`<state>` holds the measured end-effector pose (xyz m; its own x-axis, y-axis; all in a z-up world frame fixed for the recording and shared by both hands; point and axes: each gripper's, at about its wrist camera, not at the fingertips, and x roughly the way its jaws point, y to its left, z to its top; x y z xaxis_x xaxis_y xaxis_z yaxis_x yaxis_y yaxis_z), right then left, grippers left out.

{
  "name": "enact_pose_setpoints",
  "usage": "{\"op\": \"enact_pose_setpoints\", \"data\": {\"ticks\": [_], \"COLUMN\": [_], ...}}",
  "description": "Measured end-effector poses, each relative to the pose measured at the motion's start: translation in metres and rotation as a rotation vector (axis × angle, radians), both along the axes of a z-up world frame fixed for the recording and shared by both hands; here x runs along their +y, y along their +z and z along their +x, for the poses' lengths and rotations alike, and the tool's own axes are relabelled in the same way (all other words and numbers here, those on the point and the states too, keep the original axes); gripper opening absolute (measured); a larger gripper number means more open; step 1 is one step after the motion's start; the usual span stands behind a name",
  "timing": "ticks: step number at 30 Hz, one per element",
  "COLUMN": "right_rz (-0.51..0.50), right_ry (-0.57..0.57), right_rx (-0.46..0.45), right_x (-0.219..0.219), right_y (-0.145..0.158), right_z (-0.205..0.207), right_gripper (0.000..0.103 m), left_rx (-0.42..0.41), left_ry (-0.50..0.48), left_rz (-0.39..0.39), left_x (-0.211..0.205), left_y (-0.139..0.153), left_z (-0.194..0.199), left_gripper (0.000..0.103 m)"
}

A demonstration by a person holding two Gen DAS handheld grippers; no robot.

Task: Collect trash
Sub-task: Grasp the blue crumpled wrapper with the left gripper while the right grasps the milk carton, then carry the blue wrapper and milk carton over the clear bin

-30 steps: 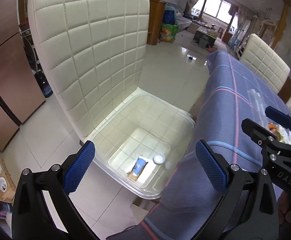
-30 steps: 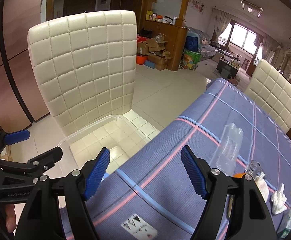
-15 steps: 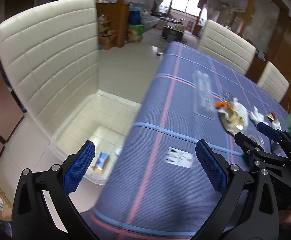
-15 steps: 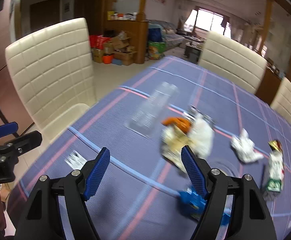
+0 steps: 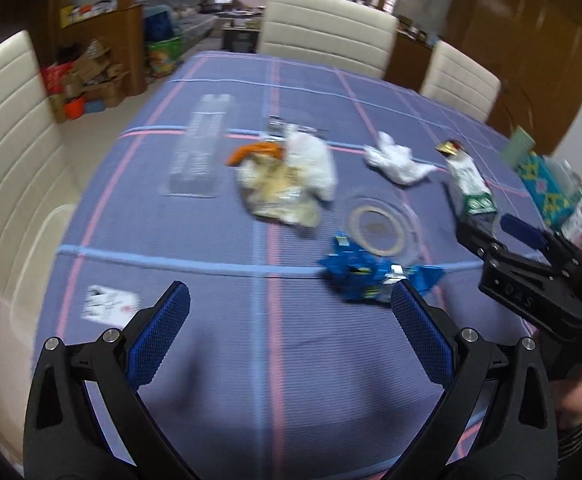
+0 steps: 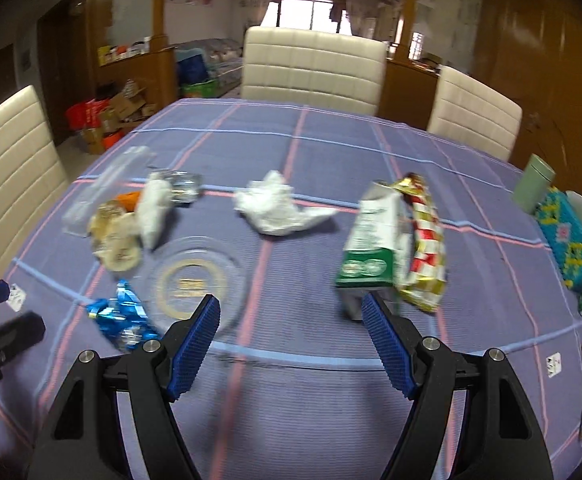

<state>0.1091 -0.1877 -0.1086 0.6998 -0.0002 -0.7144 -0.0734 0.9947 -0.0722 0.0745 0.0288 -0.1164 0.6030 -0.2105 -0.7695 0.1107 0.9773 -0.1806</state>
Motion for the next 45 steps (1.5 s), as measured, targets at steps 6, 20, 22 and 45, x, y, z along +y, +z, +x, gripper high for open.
{"op": "enact_pose_setpoints", "data": {"ticks": [6, 20, 22, 45], "right_rz": [0.018, 0.051, 0.041, 0.022], "right_ry": [-0.019, 0.042, 0.034, 0.023], "right_rx": [0.013, 0.040, 0.045, 0.006], "right_x": [-0.035, -0.038, -0.038, -0.020], "right_y": [-0.003, -0.013, -0.016, -0.002], "right_z": [0.007, 0.041, 0.047, 0.002], "right_gripper": [0.072, 0.072, 0.072, 0.040], "left_rx": [0.031, 0.106, 0.094, -0.013], "left_ry": [-0.074, -0.025, -0.038, -0.002], "left_rz": [0.017, 0.147, 0.125, 0.092], "left_x": [-0.045, -0.075, -0.073, -0.041], "left_y": [-0.007, -0.039, -0.038, -0.010], "left_z": [0.016, 0.042, 0.043, 0.012], "left_gripper": [0.099, 0.073, 0.070, 0.062]}}
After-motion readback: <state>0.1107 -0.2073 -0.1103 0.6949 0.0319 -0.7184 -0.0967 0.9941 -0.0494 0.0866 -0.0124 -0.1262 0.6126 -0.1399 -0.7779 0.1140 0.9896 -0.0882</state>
